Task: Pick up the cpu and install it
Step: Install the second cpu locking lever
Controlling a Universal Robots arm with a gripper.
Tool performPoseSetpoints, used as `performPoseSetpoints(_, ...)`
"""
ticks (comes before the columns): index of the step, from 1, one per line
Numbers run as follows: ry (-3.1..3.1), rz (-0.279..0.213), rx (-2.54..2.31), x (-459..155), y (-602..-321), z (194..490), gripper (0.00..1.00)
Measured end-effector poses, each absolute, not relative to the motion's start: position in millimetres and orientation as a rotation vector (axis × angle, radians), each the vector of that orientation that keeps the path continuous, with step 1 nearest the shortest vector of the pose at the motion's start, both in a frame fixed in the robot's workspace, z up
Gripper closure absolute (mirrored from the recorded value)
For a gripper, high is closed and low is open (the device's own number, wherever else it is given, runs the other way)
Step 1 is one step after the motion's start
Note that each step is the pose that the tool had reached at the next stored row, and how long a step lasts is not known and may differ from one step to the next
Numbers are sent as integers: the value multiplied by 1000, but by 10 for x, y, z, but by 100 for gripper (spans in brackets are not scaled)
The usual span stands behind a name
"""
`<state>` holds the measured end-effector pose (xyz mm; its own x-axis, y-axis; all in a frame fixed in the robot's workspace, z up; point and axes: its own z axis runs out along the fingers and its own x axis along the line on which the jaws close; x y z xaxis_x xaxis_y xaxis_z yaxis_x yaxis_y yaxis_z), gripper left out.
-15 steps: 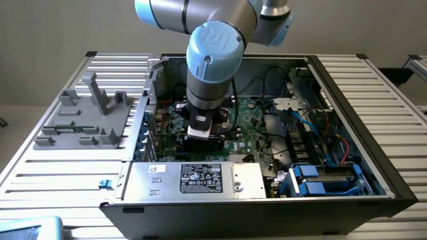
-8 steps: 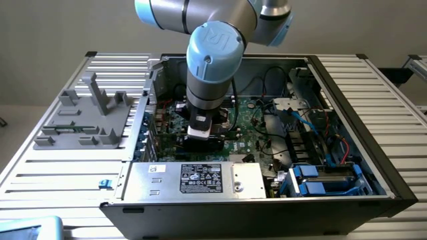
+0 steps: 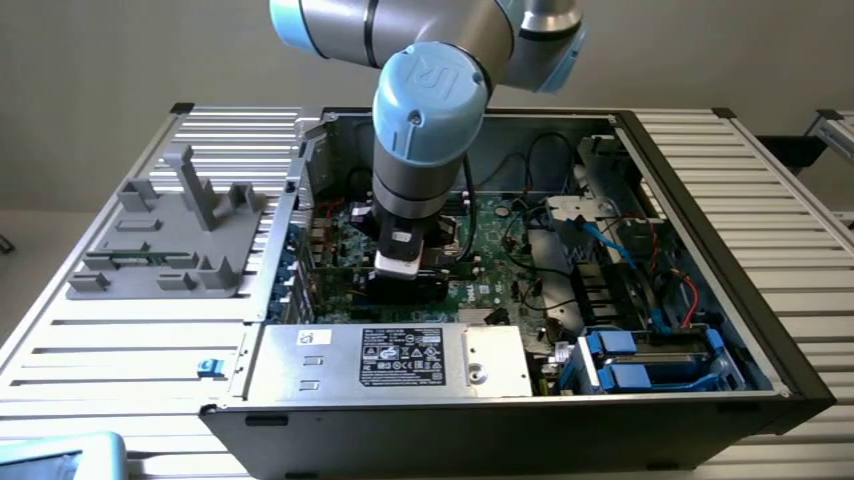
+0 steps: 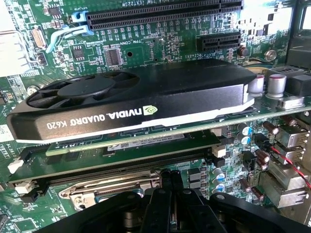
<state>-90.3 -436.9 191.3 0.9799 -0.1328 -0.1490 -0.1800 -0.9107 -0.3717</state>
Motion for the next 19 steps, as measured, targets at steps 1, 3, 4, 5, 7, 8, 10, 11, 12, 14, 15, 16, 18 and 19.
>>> performPoseSetpoints(1,225,169,-2734,-903,-4369,1913,88)
performPoseSetpoints(3,225,169,-2734,-905,-4367,1910,88)
performPoseSetpoints(4,225,169,-2734,-908,-4364,1907,88)
performPoseSetpoints(5,225,169,-2734,-911,-4362,1905,88)
performPoseSetpoints(7,225,169,-2734,-913,-4359,1901,88)
performPoseSetpoints(8,225,169,-2734,-914,-4358,1899,88)
performPoseSetpoints(10,225,169,-2734,-916,-4357,1897,88)
performPoseSetpoints(11,225,169,-2734,-916,-4356,1896,88)
performPoseSetpoints(12,225,169,-2734,-916,-4355,1894,88)
performPoseSetpoints(14,225,169,-2734,-916,-4353,1890,88)
performPoseSetpoints(15,225,169,-2734,-917,-4351,1888,88)
performPoseSetpoints(16,225,169,-2734,-918,-4350,1886,88)
performPoseSetpoints(18,225,169,-2734,-920,-4347,1883,88)
performPoseSetpoints(19,225,169,-2734,-921,-4346,1882,88)
